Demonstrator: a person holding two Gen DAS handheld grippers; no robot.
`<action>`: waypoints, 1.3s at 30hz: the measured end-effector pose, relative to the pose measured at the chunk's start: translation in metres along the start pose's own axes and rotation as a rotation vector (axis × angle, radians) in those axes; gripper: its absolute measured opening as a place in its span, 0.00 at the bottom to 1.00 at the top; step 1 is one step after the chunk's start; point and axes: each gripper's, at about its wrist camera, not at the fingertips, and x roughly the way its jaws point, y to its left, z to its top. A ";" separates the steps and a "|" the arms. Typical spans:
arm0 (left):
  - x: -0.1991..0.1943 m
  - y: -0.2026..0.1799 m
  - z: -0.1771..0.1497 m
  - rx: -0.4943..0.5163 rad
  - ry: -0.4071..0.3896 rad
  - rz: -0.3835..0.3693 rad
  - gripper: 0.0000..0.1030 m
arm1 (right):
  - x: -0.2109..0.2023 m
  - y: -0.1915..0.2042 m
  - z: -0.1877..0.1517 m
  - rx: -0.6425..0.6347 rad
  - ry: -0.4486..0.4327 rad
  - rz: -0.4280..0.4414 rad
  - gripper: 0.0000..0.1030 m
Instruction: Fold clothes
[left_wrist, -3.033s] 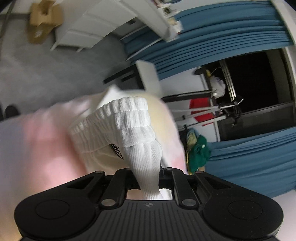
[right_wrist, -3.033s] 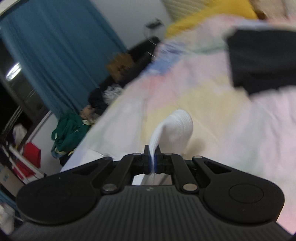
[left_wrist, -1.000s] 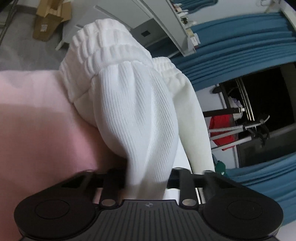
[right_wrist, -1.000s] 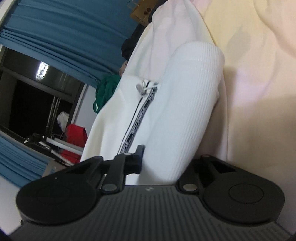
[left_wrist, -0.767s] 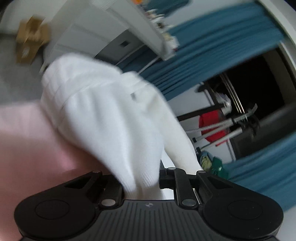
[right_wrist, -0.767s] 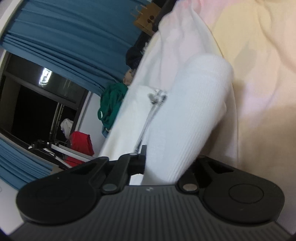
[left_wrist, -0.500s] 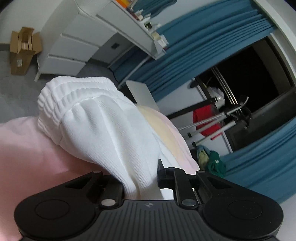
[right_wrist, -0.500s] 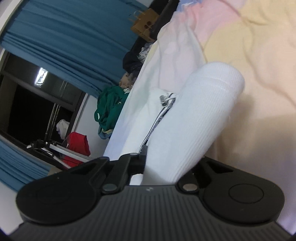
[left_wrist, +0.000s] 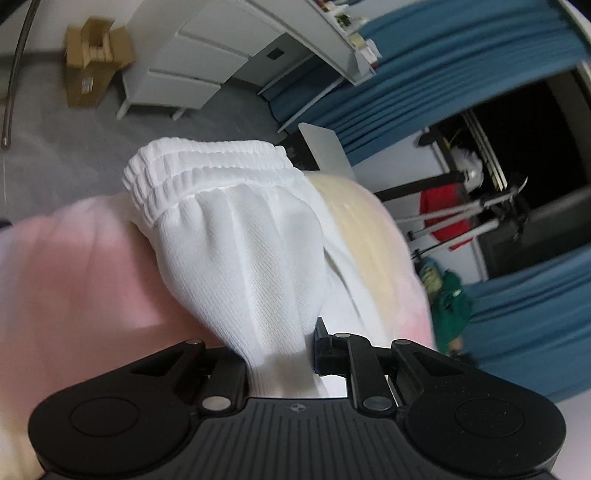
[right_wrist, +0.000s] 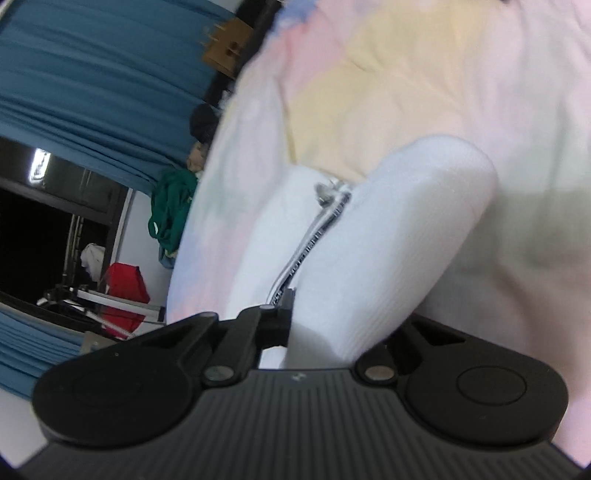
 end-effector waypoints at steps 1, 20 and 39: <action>0.001 -0.002 -0.001 0.026 0.000 0.015 0.18 | 0.001 -0.008 0.000 0.034 0.011 0.008 0.11; 0.015 -0.023 -0.006 0.159 0.018 0.121 0.31 | 0.012 -0.001 0.004 -0.034 -0.058 0.082 0.11; -0.051 -0.061 -0.064 0.495 -0.161 0.225 0.82 | 0.029 -0.036 0.021 0.047 0.056 0.088 0.39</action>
